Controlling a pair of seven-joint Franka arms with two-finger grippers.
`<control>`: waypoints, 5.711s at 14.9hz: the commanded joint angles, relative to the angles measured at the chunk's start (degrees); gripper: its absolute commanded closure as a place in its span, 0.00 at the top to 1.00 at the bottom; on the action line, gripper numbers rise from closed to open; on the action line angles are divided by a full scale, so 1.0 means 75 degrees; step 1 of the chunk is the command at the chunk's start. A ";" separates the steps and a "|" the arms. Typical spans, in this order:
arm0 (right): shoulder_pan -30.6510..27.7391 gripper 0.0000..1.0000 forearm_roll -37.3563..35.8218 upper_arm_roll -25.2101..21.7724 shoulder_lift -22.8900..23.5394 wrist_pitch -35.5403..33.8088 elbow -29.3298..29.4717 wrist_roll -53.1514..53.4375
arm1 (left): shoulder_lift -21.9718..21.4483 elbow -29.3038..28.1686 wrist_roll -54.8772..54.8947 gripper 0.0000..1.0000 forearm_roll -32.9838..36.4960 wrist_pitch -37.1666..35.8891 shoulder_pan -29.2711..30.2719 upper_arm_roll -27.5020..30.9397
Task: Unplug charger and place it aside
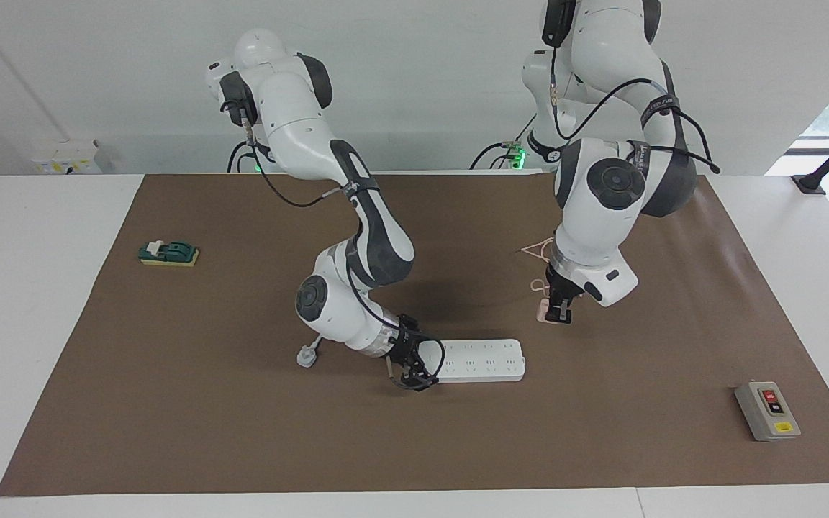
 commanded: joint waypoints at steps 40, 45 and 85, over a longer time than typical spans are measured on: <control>-0.1930 1.00 -0.5666 -0.0066 -0.5095 -0.4662 -0.2230 -0.8915 | -0.3990 -0.4763 1.1530 1.00 -0.0128 0.0310 0.3067 -0.0023; -0.2363 1.00 -0.5878 -0.0066 -0.5600 -0.5191 -0.2265 -0.9959 | -0.4025 -0.3509 1.1484 1.00 0.0047 -0.0931 0.3067 -0.0023; -0.2786 1.00 -0.6499 -0.0030 -0.7300 -0.5390 -0.3425 -1.1215 | -0.4107 -0.2089 1.2081 1.00 0.0294 -0.2363 0.2317 -0.0433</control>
